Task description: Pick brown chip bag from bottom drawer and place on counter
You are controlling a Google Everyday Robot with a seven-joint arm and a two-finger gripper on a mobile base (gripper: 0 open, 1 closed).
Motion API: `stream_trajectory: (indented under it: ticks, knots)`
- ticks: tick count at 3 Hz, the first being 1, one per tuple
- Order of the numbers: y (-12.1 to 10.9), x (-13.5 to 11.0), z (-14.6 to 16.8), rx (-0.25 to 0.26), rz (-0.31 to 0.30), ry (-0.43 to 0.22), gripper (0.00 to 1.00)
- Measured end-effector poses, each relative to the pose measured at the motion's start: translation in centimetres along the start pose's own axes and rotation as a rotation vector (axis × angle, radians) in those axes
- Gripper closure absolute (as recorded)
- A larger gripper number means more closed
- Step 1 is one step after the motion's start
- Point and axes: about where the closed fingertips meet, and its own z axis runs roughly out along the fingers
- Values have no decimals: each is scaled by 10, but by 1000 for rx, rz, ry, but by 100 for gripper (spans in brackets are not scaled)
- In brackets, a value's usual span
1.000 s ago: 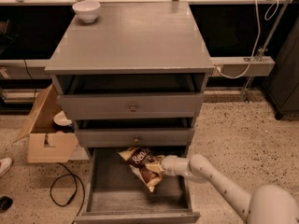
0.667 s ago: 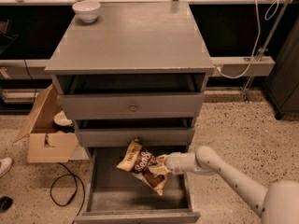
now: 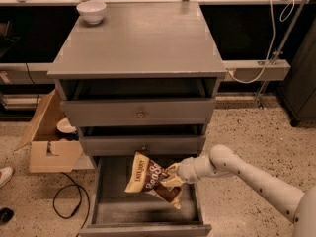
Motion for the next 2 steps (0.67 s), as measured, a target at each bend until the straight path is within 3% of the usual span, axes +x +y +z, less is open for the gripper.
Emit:
stream_trajectory:
  ticks: [1,2]
  knots:
    - [6,-62,-19,17,-121,30,100]
    - [14,-167,-64,73,-286,119,100]
